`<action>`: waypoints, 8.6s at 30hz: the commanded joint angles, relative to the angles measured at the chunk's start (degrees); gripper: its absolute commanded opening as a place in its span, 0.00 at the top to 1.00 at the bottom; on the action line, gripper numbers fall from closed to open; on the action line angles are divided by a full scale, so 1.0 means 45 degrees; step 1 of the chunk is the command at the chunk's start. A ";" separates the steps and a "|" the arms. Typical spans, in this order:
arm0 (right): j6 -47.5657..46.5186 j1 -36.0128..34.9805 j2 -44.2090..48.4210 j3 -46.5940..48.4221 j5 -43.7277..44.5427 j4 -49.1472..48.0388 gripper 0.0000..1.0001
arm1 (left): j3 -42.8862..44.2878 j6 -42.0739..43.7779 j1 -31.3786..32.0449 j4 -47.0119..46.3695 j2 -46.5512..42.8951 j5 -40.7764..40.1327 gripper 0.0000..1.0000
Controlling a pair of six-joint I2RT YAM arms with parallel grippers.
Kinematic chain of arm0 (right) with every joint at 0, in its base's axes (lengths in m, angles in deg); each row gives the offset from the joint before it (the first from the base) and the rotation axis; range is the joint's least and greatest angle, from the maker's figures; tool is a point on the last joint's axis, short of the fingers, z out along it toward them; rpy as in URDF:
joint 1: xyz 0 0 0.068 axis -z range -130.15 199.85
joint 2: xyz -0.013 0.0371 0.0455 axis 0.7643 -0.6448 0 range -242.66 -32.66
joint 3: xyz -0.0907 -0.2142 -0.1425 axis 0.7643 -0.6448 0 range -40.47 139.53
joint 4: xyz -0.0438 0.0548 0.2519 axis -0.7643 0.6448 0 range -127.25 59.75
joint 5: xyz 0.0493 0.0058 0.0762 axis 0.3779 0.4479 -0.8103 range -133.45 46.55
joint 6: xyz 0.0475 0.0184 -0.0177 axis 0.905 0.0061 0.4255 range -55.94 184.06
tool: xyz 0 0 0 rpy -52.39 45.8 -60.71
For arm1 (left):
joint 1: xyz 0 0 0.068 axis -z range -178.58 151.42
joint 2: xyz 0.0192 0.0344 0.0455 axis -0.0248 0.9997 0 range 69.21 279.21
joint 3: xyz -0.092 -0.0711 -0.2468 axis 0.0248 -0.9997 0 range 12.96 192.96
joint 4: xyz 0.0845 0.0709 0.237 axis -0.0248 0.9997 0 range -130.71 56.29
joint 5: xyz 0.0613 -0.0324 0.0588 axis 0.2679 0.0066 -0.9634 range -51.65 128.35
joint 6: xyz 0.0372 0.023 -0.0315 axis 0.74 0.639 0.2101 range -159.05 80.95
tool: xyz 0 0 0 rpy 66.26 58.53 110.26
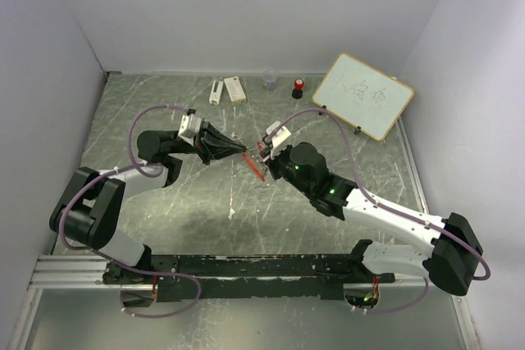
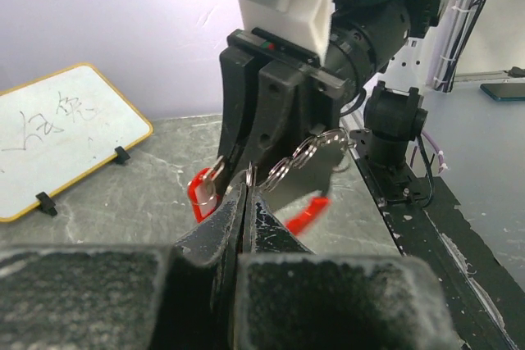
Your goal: Put the keys on the keyring
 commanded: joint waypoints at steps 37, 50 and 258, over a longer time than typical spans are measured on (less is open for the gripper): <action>-0.0747 -0.0522 0.1262 -0.0109 -0.2114 -0.0231 1.00 | 0.0578 -0.0019 -0.0038 -0.3527 0.0739 -0.0240 0.93; -0.0465 -0.0662 0.0518 0.0348 -0.1229 -0.0113 1.00 | 0.0432 -0.0002 -0.0040 -0.3553 0.0453 0.0018 0.93; 0.2234 -0.1498 -0.8524 0.3278 -0.4711 -0.0301 0.56 | -0.5495 -0.0755 -0.1069 1.2742 -0.6638 -1.5429 0.03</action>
